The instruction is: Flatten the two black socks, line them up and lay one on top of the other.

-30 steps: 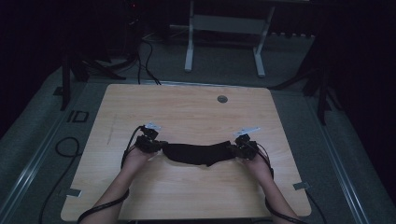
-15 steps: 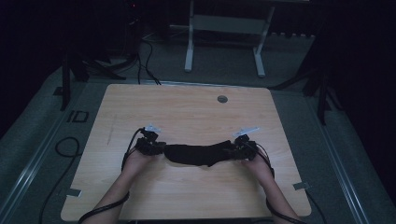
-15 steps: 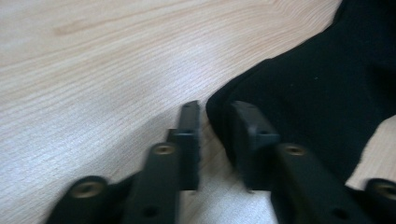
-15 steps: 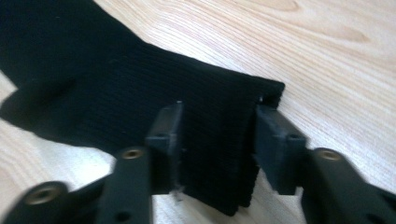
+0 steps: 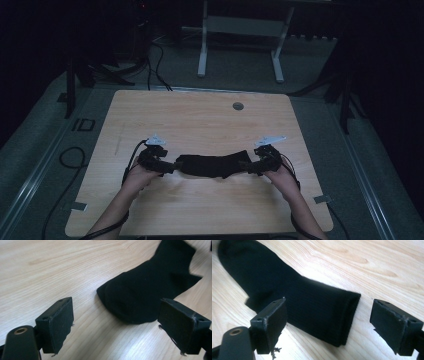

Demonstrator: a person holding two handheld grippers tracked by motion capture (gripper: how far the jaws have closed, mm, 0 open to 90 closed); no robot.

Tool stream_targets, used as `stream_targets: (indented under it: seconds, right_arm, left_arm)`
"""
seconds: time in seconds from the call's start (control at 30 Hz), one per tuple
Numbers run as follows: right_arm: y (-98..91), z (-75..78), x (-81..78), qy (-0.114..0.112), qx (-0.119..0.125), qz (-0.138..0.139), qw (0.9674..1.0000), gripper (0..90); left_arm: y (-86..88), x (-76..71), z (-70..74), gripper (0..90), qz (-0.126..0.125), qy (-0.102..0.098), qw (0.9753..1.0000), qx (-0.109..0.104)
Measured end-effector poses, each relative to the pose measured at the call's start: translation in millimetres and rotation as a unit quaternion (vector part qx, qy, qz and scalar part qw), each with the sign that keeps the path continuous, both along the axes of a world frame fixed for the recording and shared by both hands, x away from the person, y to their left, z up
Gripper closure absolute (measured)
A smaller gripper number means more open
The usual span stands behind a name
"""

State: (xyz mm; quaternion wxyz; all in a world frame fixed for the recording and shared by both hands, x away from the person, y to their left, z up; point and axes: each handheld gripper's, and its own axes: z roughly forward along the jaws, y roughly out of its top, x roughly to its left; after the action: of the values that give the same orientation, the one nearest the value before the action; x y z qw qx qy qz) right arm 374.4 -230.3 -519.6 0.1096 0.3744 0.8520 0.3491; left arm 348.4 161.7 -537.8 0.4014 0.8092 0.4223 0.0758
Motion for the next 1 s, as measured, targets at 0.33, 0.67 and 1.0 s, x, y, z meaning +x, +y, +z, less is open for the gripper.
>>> stream_targets:
  seconds: [0.33,0.67,1.0]
  right_arm:
    - [-15.8,-5.9,-6.1,-0.024,0.026,-0.015,0.9993,13.6]
    - [-37.0,-14.0,-14.7,-0.024,0.028,-0.024,0.999,13.8]
    - [-55.9,-21.0,-24.2,-0.028,0.03,-0.034,0.9986,13.9]
  left_arm:
    - [3.8,-15.6,-2.5,8.2,0.018,-0.044,0.9987,-0.017]
    - [9.6,-27.5,-7.4,8.2,0.022,-0.057,0.9981,-0.014]
    - [18.9,-40.6,-12.5,8.2,0.026,-0.057,0.998,-0.008]
